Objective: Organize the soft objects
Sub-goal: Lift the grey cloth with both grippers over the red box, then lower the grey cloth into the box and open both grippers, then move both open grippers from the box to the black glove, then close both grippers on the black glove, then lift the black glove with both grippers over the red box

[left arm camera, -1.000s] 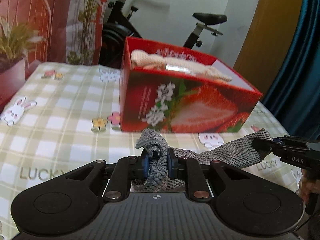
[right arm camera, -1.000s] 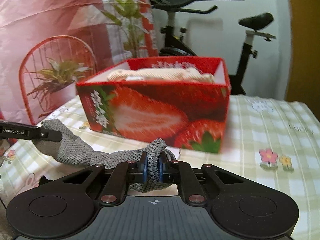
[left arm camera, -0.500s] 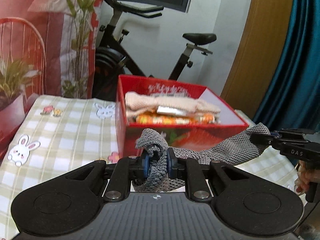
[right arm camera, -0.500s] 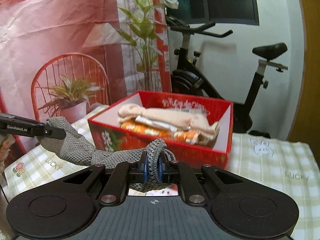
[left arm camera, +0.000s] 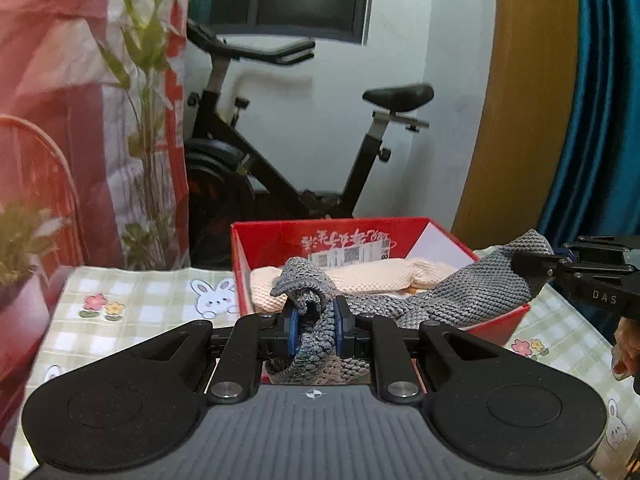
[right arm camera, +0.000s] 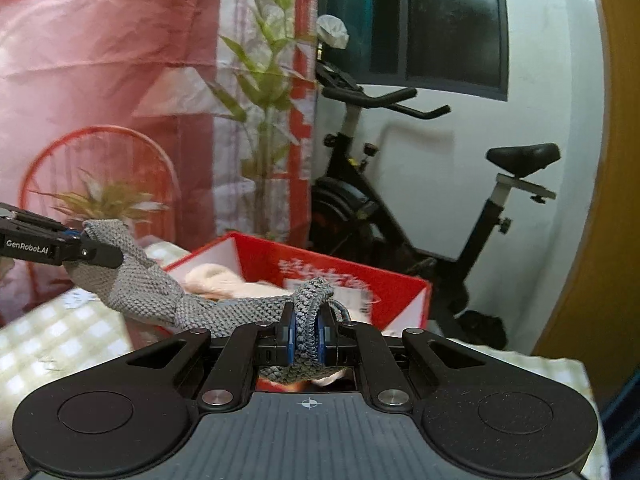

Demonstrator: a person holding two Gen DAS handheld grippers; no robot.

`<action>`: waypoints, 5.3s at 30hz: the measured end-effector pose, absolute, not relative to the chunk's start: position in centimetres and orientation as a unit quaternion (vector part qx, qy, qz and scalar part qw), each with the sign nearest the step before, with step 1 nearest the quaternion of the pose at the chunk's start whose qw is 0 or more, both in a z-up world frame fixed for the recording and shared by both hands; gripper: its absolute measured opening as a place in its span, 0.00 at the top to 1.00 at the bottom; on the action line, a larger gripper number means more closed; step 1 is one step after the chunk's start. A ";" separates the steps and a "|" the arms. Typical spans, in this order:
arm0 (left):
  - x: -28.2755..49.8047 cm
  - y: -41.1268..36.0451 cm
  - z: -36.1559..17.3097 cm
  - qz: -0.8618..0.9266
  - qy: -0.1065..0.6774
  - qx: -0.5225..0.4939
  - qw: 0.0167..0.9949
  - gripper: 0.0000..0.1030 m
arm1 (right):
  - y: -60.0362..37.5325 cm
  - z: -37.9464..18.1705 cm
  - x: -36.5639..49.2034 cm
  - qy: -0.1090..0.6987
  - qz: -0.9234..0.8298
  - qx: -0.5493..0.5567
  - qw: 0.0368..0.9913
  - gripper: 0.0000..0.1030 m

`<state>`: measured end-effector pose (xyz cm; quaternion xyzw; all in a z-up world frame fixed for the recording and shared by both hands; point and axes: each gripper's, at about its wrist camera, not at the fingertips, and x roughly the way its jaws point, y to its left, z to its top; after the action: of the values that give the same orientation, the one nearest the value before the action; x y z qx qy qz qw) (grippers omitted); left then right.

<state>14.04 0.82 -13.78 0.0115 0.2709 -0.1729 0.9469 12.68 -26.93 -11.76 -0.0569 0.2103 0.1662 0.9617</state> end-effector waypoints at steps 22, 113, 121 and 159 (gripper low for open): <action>20.0 -3.1 -16.9 -0.191 0.367 0.068 0.908 0.83 | -25.0 -16.6 18.7 0.304 0.144 -0.063 0.939 0.91; 3.4 0.9 -22.5 -0.127 0.416 0.014 0.900 0.00 | -22.9 -23.0 1.2 0.360 0.221 -0.038 0.906 0.04; 2.7 0.3 -23.5 -0.143 0.433 0.016 0.890 0.00 | -23.7 -23.3 -0.4 0.383 0.236 -0.049 0.892 0.12; 6.6 1.1 -27.8 -0.208 0.472 -0.111 0.849 0.63 | -22.3 -26.5 4.2 0.400 0.166 0.024 0.901 0.82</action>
<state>6.63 1.08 -27.84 -0.1111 0.4724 -0.2083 0.8492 4.18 -22.28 -26.52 0.0235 0.4003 0.1661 0.9009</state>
